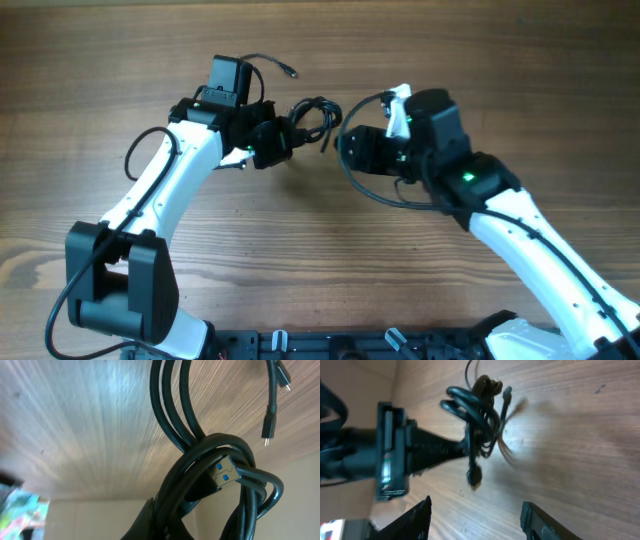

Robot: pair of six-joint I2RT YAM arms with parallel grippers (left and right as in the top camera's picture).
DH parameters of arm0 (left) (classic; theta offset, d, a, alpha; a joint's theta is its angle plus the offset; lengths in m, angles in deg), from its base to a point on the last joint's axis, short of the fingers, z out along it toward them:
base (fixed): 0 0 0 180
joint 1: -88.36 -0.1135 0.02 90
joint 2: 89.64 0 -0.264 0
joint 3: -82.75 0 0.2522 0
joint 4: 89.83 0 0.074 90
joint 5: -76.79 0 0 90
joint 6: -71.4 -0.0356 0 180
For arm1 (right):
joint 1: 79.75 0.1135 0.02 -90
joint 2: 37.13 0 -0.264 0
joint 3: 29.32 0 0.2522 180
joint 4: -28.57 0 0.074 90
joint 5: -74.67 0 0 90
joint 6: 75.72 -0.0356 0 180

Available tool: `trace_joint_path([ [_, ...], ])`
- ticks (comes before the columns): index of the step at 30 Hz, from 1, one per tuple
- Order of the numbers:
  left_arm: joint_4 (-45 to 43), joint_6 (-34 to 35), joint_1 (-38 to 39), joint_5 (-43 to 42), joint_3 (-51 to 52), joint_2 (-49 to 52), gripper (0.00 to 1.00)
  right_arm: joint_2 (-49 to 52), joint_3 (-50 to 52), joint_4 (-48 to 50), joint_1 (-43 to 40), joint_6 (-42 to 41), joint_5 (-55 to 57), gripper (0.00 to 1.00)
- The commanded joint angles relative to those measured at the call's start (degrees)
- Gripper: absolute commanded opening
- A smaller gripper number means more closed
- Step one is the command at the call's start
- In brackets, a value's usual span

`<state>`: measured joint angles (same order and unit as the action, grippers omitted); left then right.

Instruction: Untangle cables

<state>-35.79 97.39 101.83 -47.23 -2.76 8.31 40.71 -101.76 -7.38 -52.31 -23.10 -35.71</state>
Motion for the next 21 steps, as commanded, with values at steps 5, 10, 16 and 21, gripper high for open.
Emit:
trace_joint_path([
  [5,0.46,5.95,-0.17,-16.41,-1.11,-1.09,0.04,6.8,-1.2,7.58,1.64,0.2,2.23,0.59],
  [10,3.34,5.92,-0.2,-17.81,-1.11,-1.09,0.04,7.19,-1.2,10.1,2.49,1.42,2.25,0.34],
  [16,3.37,5.7,-0.2,-16.76,-1.11,-1.09,0.04,6.95,-1.22,6.14,3.45,1.27,4.5,0.04],
  [21,9.01,0.09,-0.2,4.35,-1.11,-1.09,0.04,-0.92,-1.36,-1.6,0.46,1.4,0.61,0.04],
])
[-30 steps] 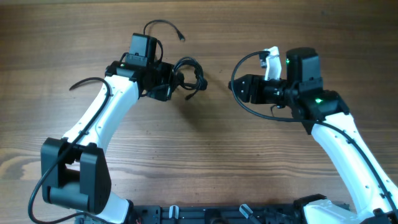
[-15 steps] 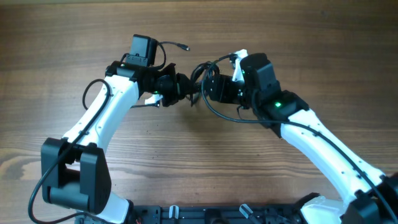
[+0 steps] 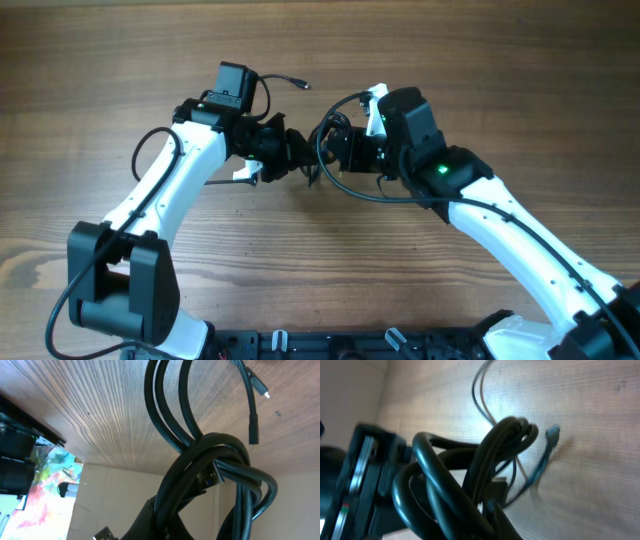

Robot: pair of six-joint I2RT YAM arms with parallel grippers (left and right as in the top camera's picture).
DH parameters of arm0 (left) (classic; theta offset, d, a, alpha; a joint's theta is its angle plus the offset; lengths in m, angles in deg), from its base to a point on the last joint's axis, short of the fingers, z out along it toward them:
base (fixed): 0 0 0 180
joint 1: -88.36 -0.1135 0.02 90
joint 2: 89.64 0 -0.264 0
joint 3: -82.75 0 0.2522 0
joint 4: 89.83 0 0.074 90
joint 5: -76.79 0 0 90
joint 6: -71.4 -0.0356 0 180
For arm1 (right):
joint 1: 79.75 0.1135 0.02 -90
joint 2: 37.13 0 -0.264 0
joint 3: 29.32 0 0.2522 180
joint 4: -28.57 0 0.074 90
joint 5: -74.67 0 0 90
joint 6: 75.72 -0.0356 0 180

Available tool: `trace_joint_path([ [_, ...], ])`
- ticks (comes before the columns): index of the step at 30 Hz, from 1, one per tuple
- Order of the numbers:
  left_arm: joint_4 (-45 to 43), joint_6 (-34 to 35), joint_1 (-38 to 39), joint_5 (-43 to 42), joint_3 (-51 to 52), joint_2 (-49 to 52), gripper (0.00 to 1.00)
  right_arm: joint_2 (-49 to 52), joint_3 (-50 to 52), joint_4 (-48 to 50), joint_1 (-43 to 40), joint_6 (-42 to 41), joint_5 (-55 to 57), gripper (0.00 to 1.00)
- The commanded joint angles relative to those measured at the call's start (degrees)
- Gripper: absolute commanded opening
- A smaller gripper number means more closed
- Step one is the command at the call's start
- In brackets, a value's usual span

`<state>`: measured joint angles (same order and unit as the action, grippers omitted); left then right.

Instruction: Untangle cables

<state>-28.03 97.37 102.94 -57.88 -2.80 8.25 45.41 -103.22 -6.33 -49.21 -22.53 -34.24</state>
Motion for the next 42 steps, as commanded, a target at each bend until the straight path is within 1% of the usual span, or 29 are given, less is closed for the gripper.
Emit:
trace_joint_path([
  [1,1.16,-4.52,-1.31,20.87,-1.07,-1.03,0.04,-7.63,0.11,-3.54,-4.04,0.83,-3.13,0.04],
  [3,1.16,-11.26,-1.31,29.24,-1.07,-1.03,0.04,-10.64,0.11,-3.76,-6.95,0.24,-9.77,0.04],
  [4,1.2,-15.74,-1.31,34.45,-1.07,-1.03,0.04,-11.87,0.13,-3.54,-8.79,-1.36,-14.51,0.04],
  [7,3.15,-22.8,-1.31,46.97,-1.07,-1.03,0.04,-12.81,0.13,-1.11,-13.18,-4.13,-29.44,0.04],
  [8,3.1,-27.87,-1.31,51.56,-1.07,-1.03,0.04,-12.81,0.11,-0.13,-14.43,-4.63,-34.4,0.04],
  [10,3.06,-33.24,-1.31,54.69,-1.07,-1.03,0.04,-12.79,0.13,2.54,-15.32,-6.47,-39.28,0.04],
  [11,3.02,-37.46,-1.31,56.11,-1.07,-1.03,0.04,-12.79,0.13,5.86,-15.63,-8.24,-41.55,0.04],
  [12,2.03,-43.23,-1.31,56.02,-1.07,-1.03,0.04,-12.76,0.13,9.25,-15.63,-9.68,-41.29,0.05],
  [13,0.24,-49.86,-1.2,54.58,-1.07,-1.03,0.04,-12.66,0.13,10.97,-15.63,-9.64,-38.64,0.05],
  [14,-2.08,-55.84,-1.2,50.29,-1.07,-1.03,0.04,-12.61,0.15,10.73,-15.61,-8.74,-34.71,0.04],
  [16,-6.14,-62.05,-1.2,40.92,-1.07,-1.03,0.04,-11.8,0.15,8.15,-15.56,-4.9,-27.56,0.05],
  [17,-8.24,-64.08,-1.22,36.37,-1.07,-1.03,0.04,-11.26,0.15,6.62,-15.56,-3.32,-25.35,0.07],
  [18,-11.74,-66.42,-1.38,28.76,-1.07,-1.05,0.04,-10.32,0.15,4.66,-15.56,-0.96,-23.76,0.14],
  [19,-14.14,-67.82,-1.49,23.61,-1.09,-1.05,0.04,-9.73,0.17,3.56,-15.52,0.66,-23.04,0.18],
  [20,-17.62,-69.44,-1.7,16.7,-1.09,-1.05,0.04,-9.07,0.17,3.08,-15.52,2.08,-23.06,0.29],
  [21,-21.09,-69.53,-1.86,9.92,-1.09,-1.05,0.04,-8.44,0.17,2.82,-15.5,2.71,-22.84,0.39],
  [22,-23.52,-69.59,-1.92,5.77,-1.09,-1.05,0.04,-7.91,0.17,2.71,-15.5,3.96,-22.82,0.46],
  [23,-25.83,-69.64,-1.97,2.23,-1.09,-1.05,0.04,-7.15,0.17,2.03,-15.5,4.04,-22.18,0.5],
  [24,-27.61,-70.2,-1.97,0.0,-1.09,-1.05,0.04,-6.36,0.2,1.7,-15.45,4.39,-22.01,0.51],
  [25,-29.53,-72.52,-1.97,-1.92,-1.07,-1.05,0.04,-4.96,0.2,1.57,-15.02,5.22,-22.01,0.51],
  [28,-30.12,-80.24,-1.97,-5.4,-1.07,-1.05,0.04,-2.1,0.2,3.85,-13.99,5.29,-22.03,0.51],
  [30,-31.85,-86.27,-1.97,-11.91,-1.07,-1.05,0.04,-1.73,0.2,4.83,-14.01,5.2,-21.75,0.5],
  [31,-32.89,-87.91,-1.97,-14.91,-1.09,-1.05,0.04,-1.75,0.2,4.94,-14.01,5.22,-21.75,0.5],
  [32,-33.94,-88.83,-1.97,-17.05,-1.09,-1.03,0.04,-1.75,0.2,5.05,-14.01,5.25,-21.77,0.5],
  [34,-35.23,-88.11,-2.12,-17.9,-1.09,-1.05,0.04,-1.75,0.2,4.94,-14.03,5.33,-21.27,0.5],
  [36,-35.12,-83.76,-2.91,-17.88,-1.07,-1.03,0.04,-1.75,0.2,5.07,-14.38,5.11,-20.41,0.5],
  [37,-35.19,-81.2,-3.3,-17.86,-1.07,-1.03,0.04,-1.75,0.2,5.09,-14.51,4.79,-19.82,0.47],
  [40,-35.19,-72.35,-4.17,-16.76,-1.07,-1.03,0.04,-1.75,0.2,5.31,-14.49,3.82,-20.02,0.45],
  [42,-35.17,-63.67,-4.15,-12.24,-1.07,-1.03,0.04,-1.75,0.2,5.29,-14.49,3.82,-21.99,0.45],
])
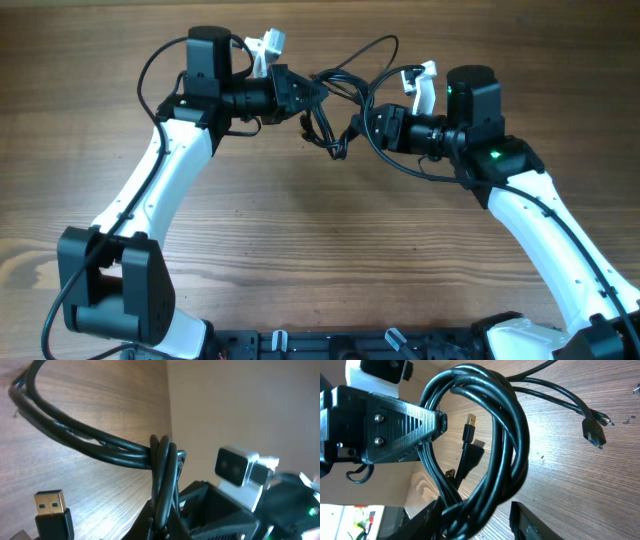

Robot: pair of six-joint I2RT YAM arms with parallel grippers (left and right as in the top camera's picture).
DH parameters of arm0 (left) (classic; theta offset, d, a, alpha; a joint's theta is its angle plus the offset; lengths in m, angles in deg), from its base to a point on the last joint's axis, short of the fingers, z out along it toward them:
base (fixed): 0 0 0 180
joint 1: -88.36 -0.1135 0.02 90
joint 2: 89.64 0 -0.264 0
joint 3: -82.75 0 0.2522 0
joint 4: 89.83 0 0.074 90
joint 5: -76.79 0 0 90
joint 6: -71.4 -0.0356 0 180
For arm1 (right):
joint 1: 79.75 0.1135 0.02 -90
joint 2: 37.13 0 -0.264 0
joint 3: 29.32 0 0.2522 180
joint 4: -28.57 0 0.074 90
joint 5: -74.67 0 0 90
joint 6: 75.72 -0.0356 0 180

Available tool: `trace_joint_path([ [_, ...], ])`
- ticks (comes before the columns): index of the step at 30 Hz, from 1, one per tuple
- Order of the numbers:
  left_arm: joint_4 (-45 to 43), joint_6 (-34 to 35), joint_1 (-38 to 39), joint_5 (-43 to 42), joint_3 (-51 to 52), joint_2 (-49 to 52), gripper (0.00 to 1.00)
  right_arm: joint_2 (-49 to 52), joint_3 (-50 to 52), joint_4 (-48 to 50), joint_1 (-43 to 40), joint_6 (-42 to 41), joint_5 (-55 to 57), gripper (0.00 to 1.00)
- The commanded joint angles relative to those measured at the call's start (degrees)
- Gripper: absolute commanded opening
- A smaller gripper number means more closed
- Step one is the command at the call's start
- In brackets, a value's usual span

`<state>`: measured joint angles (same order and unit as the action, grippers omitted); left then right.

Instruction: Untangle cables

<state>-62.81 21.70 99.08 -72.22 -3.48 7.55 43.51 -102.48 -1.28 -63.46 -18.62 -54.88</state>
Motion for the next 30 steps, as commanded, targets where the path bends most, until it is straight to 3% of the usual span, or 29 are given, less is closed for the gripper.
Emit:
trace_joint_path([
  [1,-0.46,14.99,-0.28,2.99,-0.39,-0.33,0.04,0.15,-0.55,0.28,-0.24,-0.13,-1.66,0.45],
  [5,-0.42,21.73,-0.24,3.15,-0.39,-0.33,0.04,0.15,-0.55,0.94,-0.24,-2.03,-1.44,0.39],
  [12,-0.46,22.6,-0.22,3.15,-0.39,-0.33,0.04,0.15,-0.52,1.33,2.62,-3.3,-2.47,0.32],
  [17,-1.29,23.19,1.14,3.17,-0.39,-0.33,0.04,3.87,-0.52,7.76,7.17,-7.19,-1.05,0.3],
  [20,-2.16,23.17,1.81,4.07,-0.39,-0.33,0.04,5.79,-0.52,9.84,7.41,-7.65,-1.18,0.16],
  [22,-1.77,20.46,1.75,7.78,-0.39,-0.33,0.04,4.79,-0.55,9.2,5.35,-6.23,-1.62,0.05],
  [26,7.32,15.1,1.75,20.33,-0.39,-0.33,0.04,-1.68,-0.55,2.95,-5.84,-0.94,0.17,0.04],
  [30,14.95,9.57,1.75,21.57,-0.39,-0.33,0.04,-5.64,-0.55,-2.73,-17.27,1.84,14.53,0.04],
])
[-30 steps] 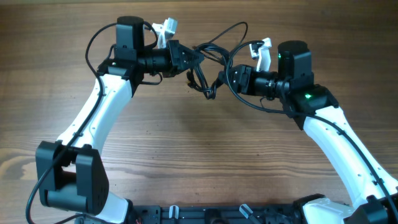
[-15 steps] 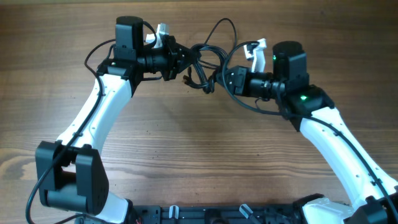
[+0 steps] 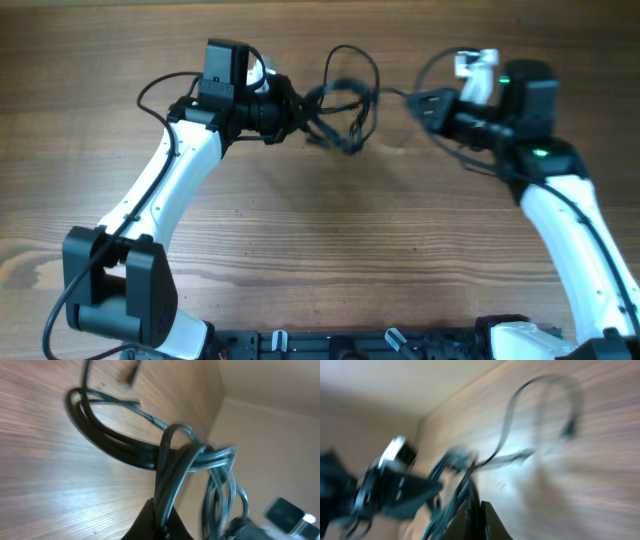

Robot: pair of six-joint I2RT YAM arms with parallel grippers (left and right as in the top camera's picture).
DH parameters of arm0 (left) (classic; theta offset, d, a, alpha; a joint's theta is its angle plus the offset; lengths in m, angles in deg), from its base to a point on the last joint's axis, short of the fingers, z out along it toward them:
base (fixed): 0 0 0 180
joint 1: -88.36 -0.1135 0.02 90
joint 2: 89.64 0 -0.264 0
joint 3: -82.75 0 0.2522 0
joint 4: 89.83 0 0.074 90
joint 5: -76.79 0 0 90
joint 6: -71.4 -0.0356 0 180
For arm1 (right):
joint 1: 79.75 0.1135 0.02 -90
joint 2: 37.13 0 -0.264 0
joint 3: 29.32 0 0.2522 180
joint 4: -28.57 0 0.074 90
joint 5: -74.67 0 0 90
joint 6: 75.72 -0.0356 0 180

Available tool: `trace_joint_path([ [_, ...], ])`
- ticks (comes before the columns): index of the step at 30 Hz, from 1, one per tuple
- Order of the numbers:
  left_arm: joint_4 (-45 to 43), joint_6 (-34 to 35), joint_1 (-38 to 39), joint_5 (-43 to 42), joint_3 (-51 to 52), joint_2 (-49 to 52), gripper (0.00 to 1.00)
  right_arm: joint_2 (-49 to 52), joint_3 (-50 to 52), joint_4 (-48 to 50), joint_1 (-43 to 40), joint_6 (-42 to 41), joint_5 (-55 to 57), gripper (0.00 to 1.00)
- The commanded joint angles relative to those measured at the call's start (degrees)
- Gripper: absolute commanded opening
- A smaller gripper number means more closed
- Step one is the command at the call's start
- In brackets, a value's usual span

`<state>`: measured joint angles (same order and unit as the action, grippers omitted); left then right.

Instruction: Untangle cables

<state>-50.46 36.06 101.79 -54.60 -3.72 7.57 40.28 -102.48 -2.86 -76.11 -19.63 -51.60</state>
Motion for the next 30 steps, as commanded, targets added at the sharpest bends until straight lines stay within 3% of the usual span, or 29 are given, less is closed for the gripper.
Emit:
trace_joint_path([
  [1,3.61,-4.81,-0.94,2.45,-0.15,-0.35,0.04,-2.34,-0.55,-1.36,-5.22,5.16,12.57,0.04],
  [3,3.56,-4.76,-0.96,-0.87,-0.15,-0.35,0.04,-2.25,-0.55,-1.27,-5.11,5.51,13.79,0.04],
  [5,2.12,-4.48,-0.96,-6.03,-0.15,-0.35,0.04,-2.25,-0.55,-1.64,-5.11,10.62,5.38,0.08],
  [6,0.85,-2.78,-0.96,-7.56,-0.15,-0.35,0.04,-2.25,-0.55,-1.81,-5.11,13.29,-2.1,0.38],
  [7,-0.2,-0.24,-0.96,-8.0,-0.15,-0.35,0.04,-2.25,-0.55,-2.19,-5.11,14.29,-6.97,0.53],
  [8,-1.62,2.12,-0.96,-8.59,-0.15,-0.35,0.04,-2.25,-0.55,-2.62,-5.11,14.38,-9.97,0.55],
  [10,-5.42,5.62,-0.96,-10.69,-0.15,-0.35,0.04,-2.21,-0.52,-2.97,-4.46,14.43,-15.21,0.49],
  [14,-9.79,10.93,-0.96,-12.17,-0.15,-0.35,0.04,-1.22,-0.5,-2.54,2.12,13.97,-15.32,0.44],
  [17,-10.95,11.93,-0.96,-12.17,-0.15,-0.35,0.04,-0.9,-0.48,-1.25,5.29,8.28,-12.66,0.27],
  [20,-11.08,12.33,-0.96,-12.17,-0.15,-0.35,0.04,1.31,-0.48,-1.44,7.23,3.34,-11.61,0.19],
  [23,-11.08,12.31,-0.96,-12.17,-0.15,-0.35,0.04,3.1,-0.48,0.79,8.81,2.99,-13.38,0.21],
  [25,-11.08,12.31,-0.96,-12.17,-0.15,-0.35,0.04,3.3,-0.48,2.69,9.94,1.99,-13.33,0.29],
  [30,-11.06,12.31,-0.81,-12.22,-0.15,-0.35,0.04,4.44,-0.48,6.69,12.61,-0.44,-12.92,0.3],
])
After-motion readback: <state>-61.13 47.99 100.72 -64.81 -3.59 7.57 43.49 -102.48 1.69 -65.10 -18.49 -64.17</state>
